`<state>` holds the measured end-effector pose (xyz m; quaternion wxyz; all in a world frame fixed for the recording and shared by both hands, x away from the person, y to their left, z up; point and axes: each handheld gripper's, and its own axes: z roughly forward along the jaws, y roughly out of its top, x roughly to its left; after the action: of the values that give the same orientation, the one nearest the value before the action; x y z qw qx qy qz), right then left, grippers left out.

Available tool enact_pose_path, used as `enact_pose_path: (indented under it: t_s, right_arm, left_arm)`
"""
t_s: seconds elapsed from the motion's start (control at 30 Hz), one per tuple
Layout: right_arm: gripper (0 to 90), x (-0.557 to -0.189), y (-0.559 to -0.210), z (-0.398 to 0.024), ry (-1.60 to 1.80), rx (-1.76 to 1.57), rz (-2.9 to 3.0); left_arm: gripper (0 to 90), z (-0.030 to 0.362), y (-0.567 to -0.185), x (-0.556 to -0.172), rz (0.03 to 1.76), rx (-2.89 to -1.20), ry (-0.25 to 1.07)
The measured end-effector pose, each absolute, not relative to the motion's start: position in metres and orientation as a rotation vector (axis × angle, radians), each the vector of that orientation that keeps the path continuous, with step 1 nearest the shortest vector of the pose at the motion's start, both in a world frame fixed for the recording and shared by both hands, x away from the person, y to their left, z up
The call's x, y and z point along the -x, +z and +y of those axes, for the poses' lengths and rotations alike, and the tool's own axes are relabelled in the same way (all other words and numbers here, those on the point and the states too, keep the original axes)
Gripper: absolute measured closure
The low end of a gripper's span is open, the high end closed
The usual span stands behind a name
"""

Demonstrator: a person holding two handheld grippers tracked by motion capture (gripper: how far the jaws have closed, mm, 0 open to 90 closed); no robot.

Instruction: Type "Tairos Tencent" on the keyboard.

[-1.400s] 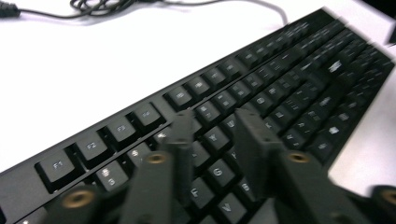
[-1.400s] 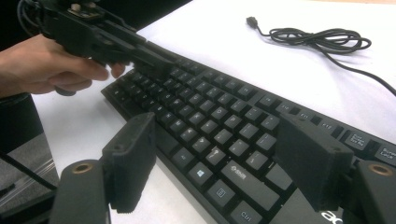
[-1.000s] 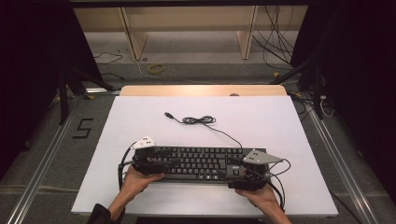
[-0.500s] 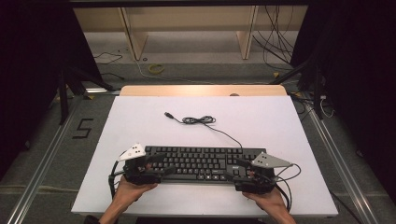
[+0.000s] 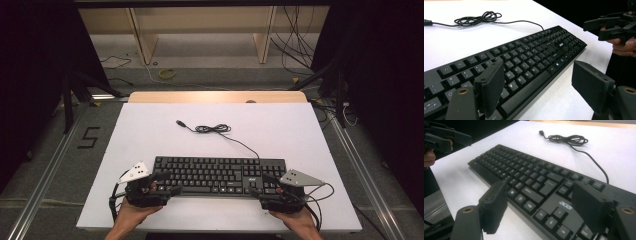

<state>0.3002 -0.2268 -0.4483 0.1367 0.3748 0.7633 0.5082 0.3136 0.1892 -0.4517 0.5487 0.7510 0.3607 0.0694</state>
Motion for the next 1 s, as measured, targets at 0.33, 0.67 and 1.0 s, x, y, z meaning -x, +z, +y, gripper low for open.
enact_pose_path:
  t_s: [0.33,0.67,1.0]
  right_arm:
    - [29.9,-0.2964,-0.4513,-0.2313,1.464,-1.088,2.201]
    - [29.9,-0.2965,-0.4514,-0.2308,1.467,-1.086,2.2]
    - [29.8,-0.2968,-0.452,-0.2304,1.465,-1.084,2.204]
  left_arm:
    - [25.5,0.1913,-0.4544,-0.3111,0.863,-1.778,0.171]
    - [25.4,0.1931,-0.4544,-0.3128,0.868,-1.771,0.178]
    - [25.3,0.1927,-0.4553,-0.3139,0.87,-1.776,0.18]
